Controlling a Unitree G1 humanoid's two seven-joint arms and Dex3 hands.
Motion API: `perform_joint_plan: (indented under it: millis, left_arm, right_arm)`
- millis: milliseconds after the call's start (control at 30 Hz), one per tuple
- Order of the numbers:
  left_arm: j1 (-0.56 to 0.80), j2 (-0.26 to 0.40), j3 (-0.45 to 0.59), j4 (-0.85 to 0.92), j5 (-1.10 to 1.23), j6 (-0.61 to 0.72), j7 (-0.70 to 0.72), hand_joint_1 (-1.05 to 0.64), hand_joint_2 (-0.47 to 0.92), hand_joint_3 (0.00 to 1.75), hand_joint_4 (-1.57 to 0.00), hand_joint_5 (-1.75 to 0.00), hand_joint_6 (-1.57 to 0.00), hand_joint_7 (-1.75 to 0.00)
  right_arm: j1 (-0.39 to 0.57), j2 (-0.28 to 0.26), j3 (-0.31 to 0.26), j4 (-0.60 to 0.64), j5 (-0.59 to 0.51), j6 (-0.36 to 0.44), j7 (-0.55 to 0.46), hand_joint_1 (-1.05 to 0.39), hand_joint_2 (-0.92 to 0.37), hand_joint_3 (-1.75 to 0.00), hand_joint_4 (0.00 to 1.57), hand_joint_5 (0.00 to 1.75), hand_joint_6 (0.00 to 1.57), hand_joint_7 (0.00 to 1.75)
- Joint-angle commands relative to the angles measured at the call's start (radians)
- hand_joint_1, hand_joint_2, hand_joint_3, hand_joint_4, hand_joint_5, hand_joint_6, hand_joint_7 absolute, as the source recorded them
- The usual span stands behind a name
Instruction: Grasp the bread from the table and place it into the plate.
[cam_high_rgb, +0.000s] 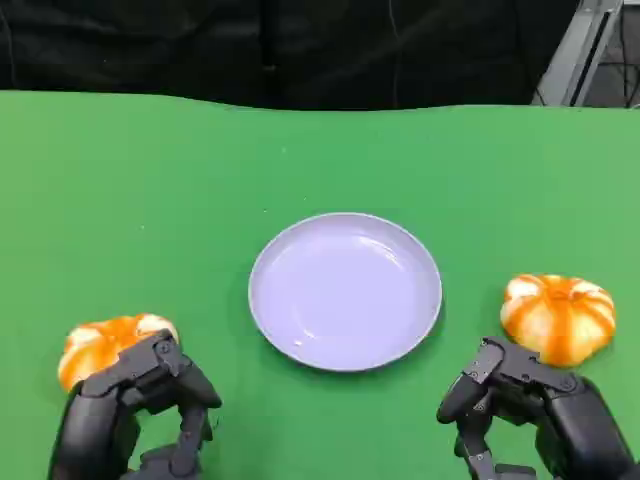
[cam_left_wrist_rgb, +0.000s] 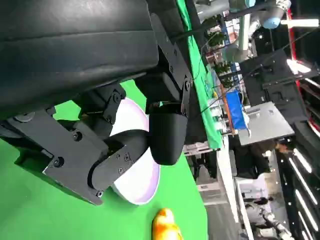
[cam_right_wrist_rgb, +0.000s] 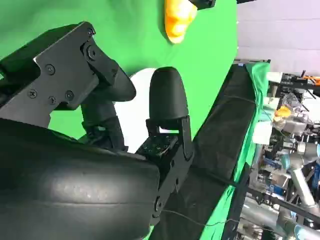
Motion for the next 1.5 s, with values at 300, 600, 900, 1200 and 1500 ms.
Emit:
perform_joint_plan:
  millis: [300,600,900,1200,1500]
  left_arm:
    - [-0.013,0.011,0.01,0.001,0.005,-0.015,-0.005,-0.16,0.48,1.25,-0.83,-1.75,-0.75,-1.57]
    - [0.001,0.004,0.006,-0.036,-0.037,0.043,-0.014,-0.15,0.48,1.25,-0.82,-1.67,-0.78,-1.45]
    - [0.009,-0.013,0.039,-0.082,0.02,0.095,0.047,-0.27,0.9,0.27,-0.7,-0.95,-0.85,-0.32]
    - [-0.032,0.075,0.077,-0.11,0.408,0.173,0.206,-0.41,0.92,0.19,-0.33,-0.7,-0.54,-0.1]
    - [-0.081,0.211,0.011,-0.185,0.816,0.383,0.266,-0.56,0.92,0.17,-0.04,-0.58,-0.4,-0.01]
  right_arm:
    - [-0.003,-0.002,-0.005,0.003,0.008,-0.011,-0.003,0.04,-0.42,-1.28,0.71,1.66,0.73,1.38]
    - [-0.002,0.0,-0.005,0.001,0.013,-0.008,-0.002,0.04,-0.42,-1.29,0.71,1.66,0.73,1.38]
    - [-0.001,0.008,0.006,-0.002,0.005,-0.001,-0.008,0.03,-0.42,-1.28,0.71,1.65,0.73,1.38]
    - [-0.004,0.016,0.015,0.016,-0.003,-0.012,-0.018,0.04,-0.43,-1.27,0.71,1.66,0.73,1.38]
    - [-0.02,0.013,0.018,0.027,-0.012,-0.017,-0.017,0.06,-0.42,-1.32,0.72,1.66,0.73,1.38]
